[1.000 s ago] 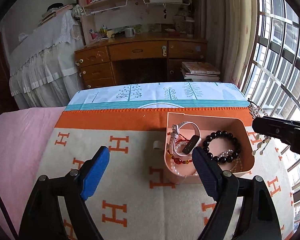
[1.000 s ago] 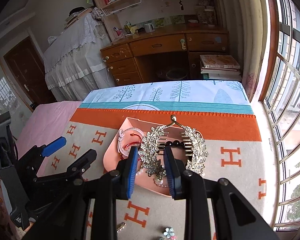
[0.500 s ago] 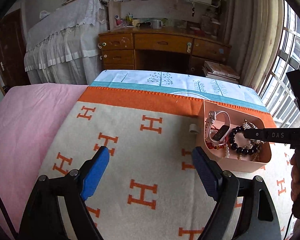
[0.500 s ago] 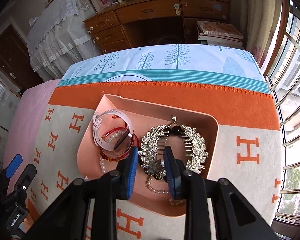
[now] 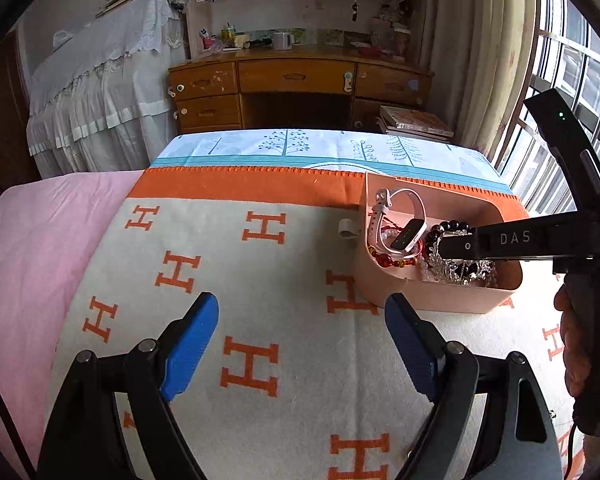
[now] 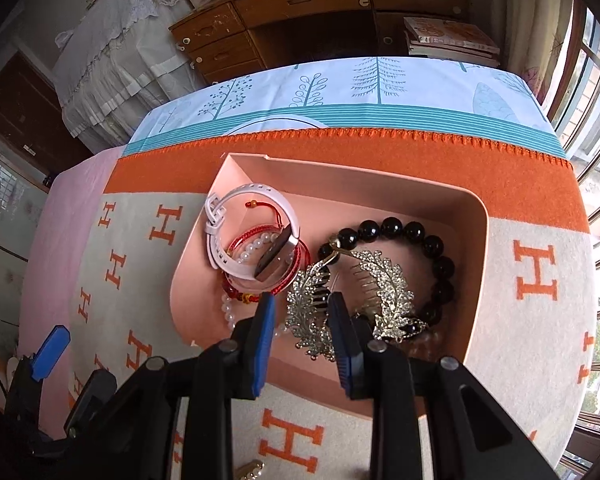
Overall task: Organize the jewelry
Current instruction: 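Open the right tool to release the hair comb into the tray, then withdraw both tools from the tray toward the pin and rings on the blanket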
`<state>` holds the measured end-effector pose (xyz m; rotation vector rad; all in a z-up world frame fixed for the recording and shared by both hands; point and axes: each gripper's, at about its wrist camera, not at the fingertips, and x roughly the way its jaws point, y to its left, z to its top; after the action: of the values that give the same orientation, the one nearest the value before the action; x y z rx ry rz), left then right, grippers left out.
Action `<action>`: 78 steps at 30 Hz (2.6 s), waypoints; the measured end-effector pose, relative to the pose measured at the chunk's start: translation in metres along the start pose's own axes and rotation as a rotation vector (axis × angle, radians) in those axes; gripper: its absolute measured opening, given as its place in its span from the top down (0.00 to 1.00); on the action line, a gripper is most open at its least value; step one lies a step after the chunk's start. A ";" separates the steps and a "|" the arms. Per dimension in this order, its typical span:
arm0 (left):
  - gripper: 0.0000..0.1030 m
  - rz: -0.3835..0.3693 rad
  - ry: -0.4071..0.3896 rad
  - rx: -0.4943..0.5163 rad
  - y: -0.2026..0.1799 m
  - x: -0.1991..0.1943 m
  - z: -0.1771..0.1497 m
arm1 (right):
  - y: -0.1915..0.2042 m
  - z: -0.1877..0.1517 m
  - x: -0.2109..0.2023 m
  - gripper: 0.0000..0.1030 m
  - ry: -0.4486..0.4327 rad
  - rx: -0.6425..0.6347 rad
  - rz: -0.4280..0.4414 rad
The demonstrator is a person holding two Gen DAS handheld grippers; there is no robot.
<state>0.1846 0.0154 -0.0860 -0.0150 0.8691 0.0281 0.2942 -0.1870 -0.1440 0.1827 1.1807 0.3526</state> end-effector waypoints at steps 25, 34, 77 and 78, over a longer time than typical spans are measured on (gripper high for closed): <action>0.10 -0.039 -0.075 0.102 -0.037 -0.068 -0.027 | 0.006 -0.106 -0.095 0.73 -0.182 -0.086 -0.042; 0.03 -0.054 -0.090 0.149 -0.051 -0.087 -0.043 | 0.002 -0.146 -0.119 0.73 -0.233 -0.095 -0.065; 0.24 -0.185 0.172 0.176 -0.055 -0.022 -0.094 | -0.064 -0.209 -0.099 0.73 -0.211 0.049 -0.073; 0.27 -0.189 0.181 0.190 -0.060 -0.018 -0.094 | -0.065 -0.209 -0.098 0.73 -0.210 0.050 -0.070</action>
<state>0.1030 -0.0468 -0.1327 0.0798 1.0449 -0.2357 0.0790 -0.2923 -0.1574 0.2160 0.9868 0.2360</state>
